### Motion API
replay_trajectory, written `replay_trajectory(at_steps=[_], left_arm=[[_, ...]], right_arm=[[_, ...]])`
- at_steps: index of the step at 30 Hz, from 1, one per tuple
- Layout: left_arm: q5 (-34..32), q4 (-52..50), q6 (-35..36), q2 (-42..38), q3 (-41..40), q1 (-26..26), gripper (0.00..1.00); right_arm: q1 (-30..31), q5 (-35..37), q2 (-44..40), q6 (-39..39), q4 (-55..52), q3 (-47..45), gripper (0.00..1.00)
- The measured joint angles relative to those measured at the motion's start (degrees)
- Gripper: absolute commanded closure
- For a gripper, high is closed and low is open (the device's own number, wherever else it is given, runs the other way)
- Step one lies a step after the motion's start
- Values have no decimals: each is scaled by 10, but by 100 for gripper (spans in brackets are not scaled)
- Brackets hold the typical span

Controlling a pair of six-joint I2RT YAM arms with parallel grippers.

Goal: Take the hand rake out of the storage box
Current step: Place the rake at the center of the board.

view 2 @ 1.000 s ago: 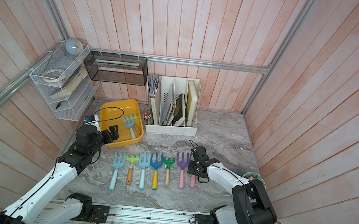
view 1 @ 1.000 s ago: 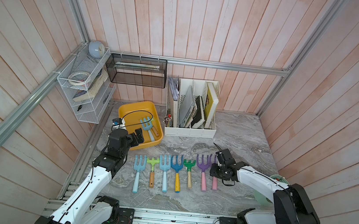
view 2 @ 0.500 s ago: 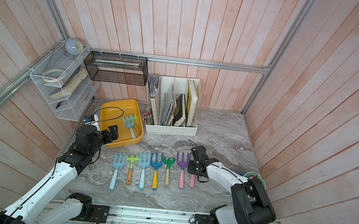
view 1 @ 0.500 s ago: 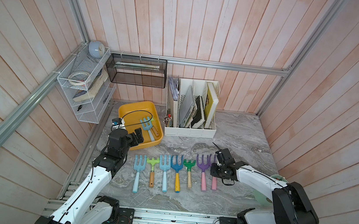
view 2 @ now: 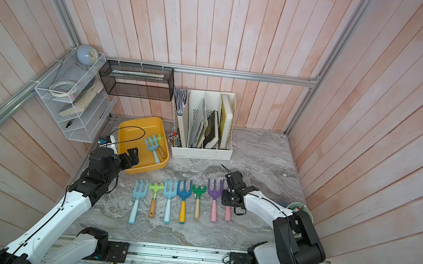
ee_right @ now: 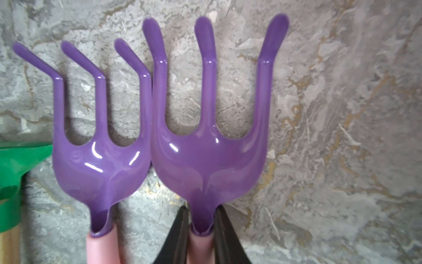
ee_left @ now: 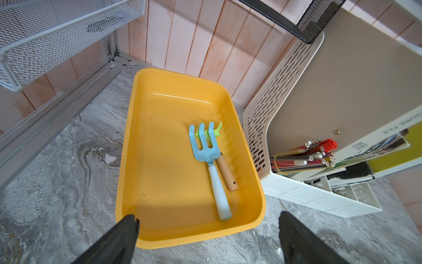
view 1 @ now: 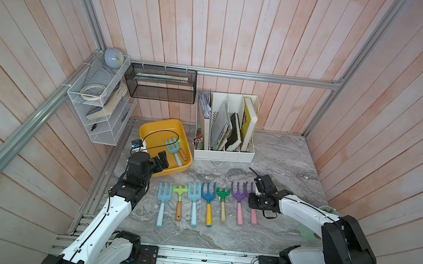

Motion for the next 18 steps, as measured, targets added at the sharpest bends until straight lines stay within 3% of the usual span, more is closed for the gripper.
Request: replay_trajectory(at_steps=[3, 11, 12, 15, 17, 18], left_arm=[[5, 7, 0, 11, 0, 7, 0], [33, 11, 0, 40, 0, 25, 0], [39, 14, 0, 44, 0, 28, 0], [61, 20, -1, 81, 10, 35, 0], [73, 20, -3, 130, 31, 38, 1], [79, 17, -3, 162, 47, 38, 9]], right_arm=[[-4, -1, 2, -9, -2, 4, 77], [-7, -6, 2, -24, -6, 9, 38], [-7, -6, 2, -24, -11, 12, 33], [-7, 2, -5, -26, -33, 34, 2], [-7, 12, -23, -26, -45, 52, 2], [-7, 19, -37, -26, -47, 64, 2]])
